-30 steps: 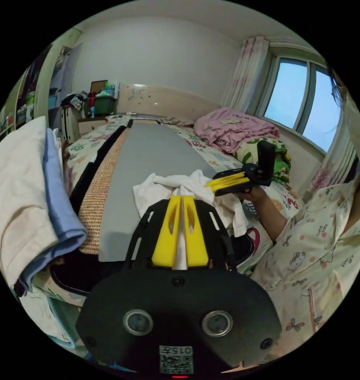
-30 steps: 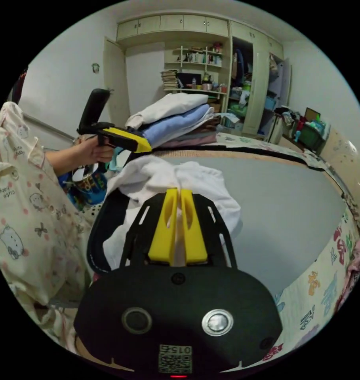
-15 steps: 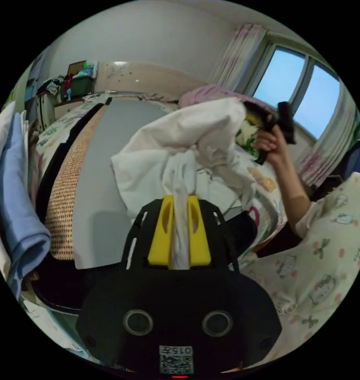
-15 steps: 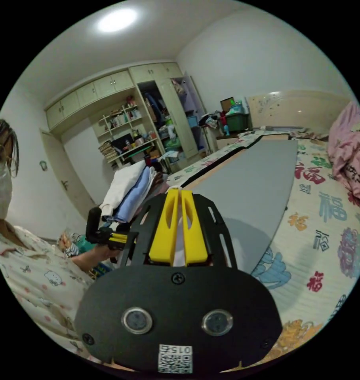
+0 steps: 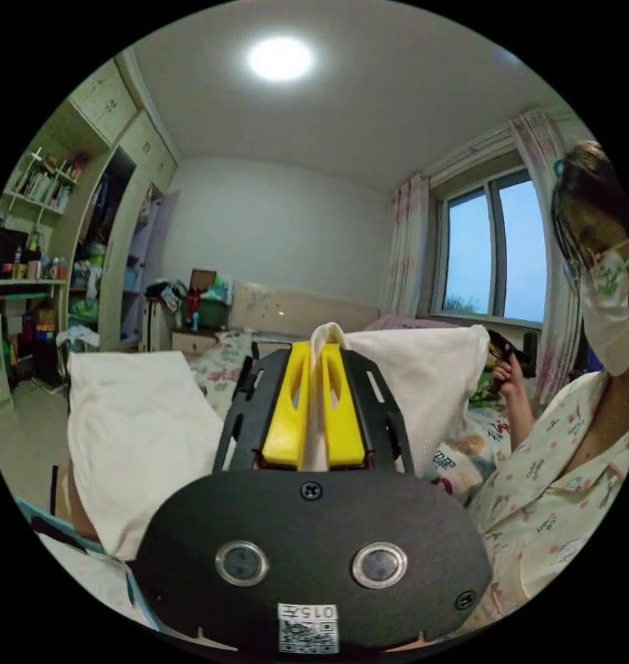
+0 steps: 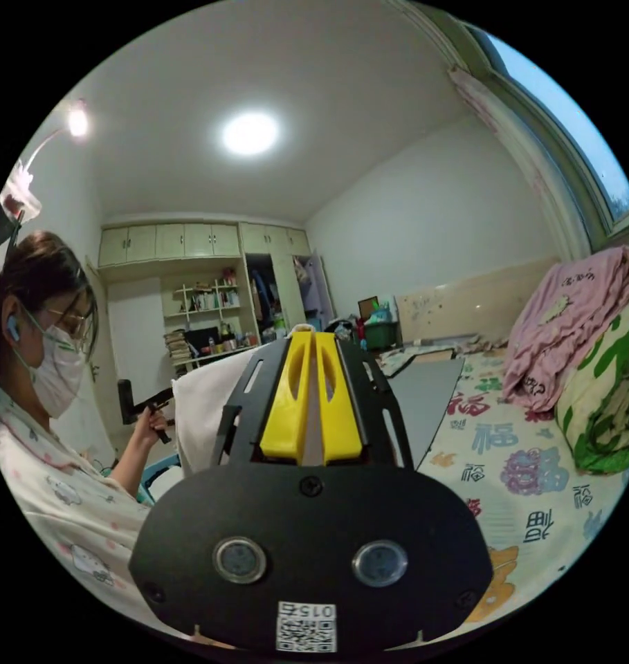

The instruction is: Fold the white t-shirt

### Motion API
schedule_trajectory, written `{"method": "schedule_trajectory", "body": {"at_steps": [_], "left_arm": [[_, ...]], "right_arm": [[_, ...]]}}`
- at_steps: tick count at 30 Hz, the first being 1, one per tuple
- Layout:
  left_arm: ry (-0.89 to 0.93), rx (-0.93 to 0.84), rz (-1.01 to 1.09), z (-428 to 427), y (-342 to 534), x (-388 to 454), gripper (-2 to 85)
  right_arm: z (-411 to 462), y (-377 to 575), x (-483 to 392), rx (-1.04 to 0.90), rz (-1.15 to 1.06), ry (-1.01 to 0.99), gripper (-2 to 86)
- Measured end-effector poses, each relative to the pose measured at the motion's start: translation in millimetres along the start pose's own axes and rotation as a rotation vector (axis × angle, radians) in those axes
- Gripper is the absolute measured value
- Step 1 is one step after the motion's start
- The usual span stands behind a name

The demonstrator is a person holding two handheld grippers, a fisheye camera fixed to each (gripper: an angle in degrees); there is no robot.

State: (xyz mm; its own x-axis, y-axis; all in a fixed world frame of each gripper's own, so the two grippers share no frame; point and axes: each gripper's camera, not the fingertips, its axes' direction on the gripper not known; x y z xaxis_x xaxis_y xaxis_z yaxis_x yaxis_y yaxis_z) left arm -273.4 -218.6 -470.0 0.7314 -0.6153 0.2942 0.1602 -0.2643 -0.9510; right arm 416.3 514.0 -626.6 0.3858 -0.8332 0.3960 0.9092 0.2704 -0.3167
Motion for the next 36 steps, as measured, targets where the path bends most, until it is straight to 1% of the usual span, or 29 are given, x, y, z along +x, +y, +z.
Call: {"method": "schedule_trajectory", "body": {"at_steps": [2, 4, 7, 9, 10, 11, 12, 13, 14, 15, 16, 17, 18, 19, 20, 21, 23, 24, 25, 26, 27, 28, 30, 33, 35, 36], "left_arm": [[0.027, 0.022, -0.006, 3, -13, -3, 0.6], [0.011, 0.008, 0.009, 19, -27, -4, 0.7], [0.048, -0.067, -0.044, 74, -39, -19, 1.4], [-0.005, -0.170, -0.094, 143, -34, -34, 2.6], [-0.023, -0.196, -0.105, 162, -30, -38, 3.7], [-0.077, -0.253, -0.125, 198, -19, -44, 5.8], [-0.138, -0.321, -0.184, 226, -5, -51, 8.9], [-0.154, -0.356, -0.201, 237, 1, -54, 10.4], [-0.151, -0.392, -0.204, 247, 13, -54, 11.0], [-0.116, -0.359, -0.182, 240, 22, -49, 11.1], [-0.094, -0.331, -0.163, 233, 26, -46, 11.1], [-0.051, -0.283, -0.132, 216, 35, -37, 10.8], [0.024, -0.263, -0.090, 198, 42, -27, 10.3], [0.073, -0.264, -0.058, 191, 46, -21, 10.1], [0.169, -0.290, -0.004, 179, 53, -9, 9.8], [0.259, -0.342, 0.041, 170, 62, 4, 9.7], [0.356, -0.417, 0.125, 164, 75, 25, 9.9], [0.396, -0.494, 0.195, 166, 85, 41, 10.4], [0.403, -0.536, 0.235, 168, 90, 48, 10.9], [0.397, -0.618, 0.304, 173, 102, 62, 11.8], [0.390, -0.683, 0.348, 180, 113, 73, 12.7], [0.398, -0.712, 0.364, 183, 118, 77, 12.8], [0.450, -0.801, 0.408, 195, 131, 90, 13.0], [0.409, -0.840, 0.494, 209, 140, 105, 13.2], [0.409, -0.874, 0.540, 219, 144, 114, 13.2], [0.406, -0.895, 0.575, 226, 148, 121, 13.0]], "right_arm": [[-6, 7, -1, 0.005, -0.014, 0.030, -0.8], [2, 15, 5, -0.007, -0.017, 0.077, -0.7], [37, 33, 37, -0.044, 0.021, 0.160, -0.5], [82, 47, 69, -0.115, 0.037, 0.279, -0.1], [121, 61, 98, -0.195, 0.047, 0.364, 0.3], [156, 80, 131, -0.267, 0.073, 0.437, 1.3], [168, 90, 147, -0.304, 0.095, 0.465, 1.8], [178, 107, 167, -0.360, 0.137, 0.490, 3.0], [171, 121, 164, -0.387, 0.077, 0.452, 4.6], [167, 129, 159, -0.414, 0.032, 0.429, 5.6], [159, 149, 148, -0.488, -0.066, 0.367, 6.8], [148, 175, 134, -0.570, -0.171, 0.269, 7.2], [143, 189, 126, -0.622, -0.224, 0.205, 7.5], [133, 217, 112, -0.733, -0.316, 0.073, 8.1], [121, 244, 97, -0.836, -0.404, -0.060, 8.9], [115, 256, 89, -0.877, -0.444, -0.119, 9.3], [99, 289, 74, -0.968, -0.523, -0.239, 11.0], [97, 293, 75, -0.979, -0.522, -0.258, 11.2], [96, 299, 78, -1.004, -0.511, -0.307, 11.4], [96, 305, 82, -1.043, -0.506, -0.363, 11.6], [96, 308, 83, -1.068, -0.507, -0.386, 11.7], [97, 314, 86, -1.121, -0.516, -0.410, 12.0], [98, 327, 87, -1.194, -0.563, -0.400, 12.6], [100, 350, 90, -1.289, -0.627, -0.356, 13.2], [104, 368, 94, -1.364, -0.676, -0.287, 12.3], [101, 366, 93, -1.346, -0.681, -0.274, 11.2]]}}
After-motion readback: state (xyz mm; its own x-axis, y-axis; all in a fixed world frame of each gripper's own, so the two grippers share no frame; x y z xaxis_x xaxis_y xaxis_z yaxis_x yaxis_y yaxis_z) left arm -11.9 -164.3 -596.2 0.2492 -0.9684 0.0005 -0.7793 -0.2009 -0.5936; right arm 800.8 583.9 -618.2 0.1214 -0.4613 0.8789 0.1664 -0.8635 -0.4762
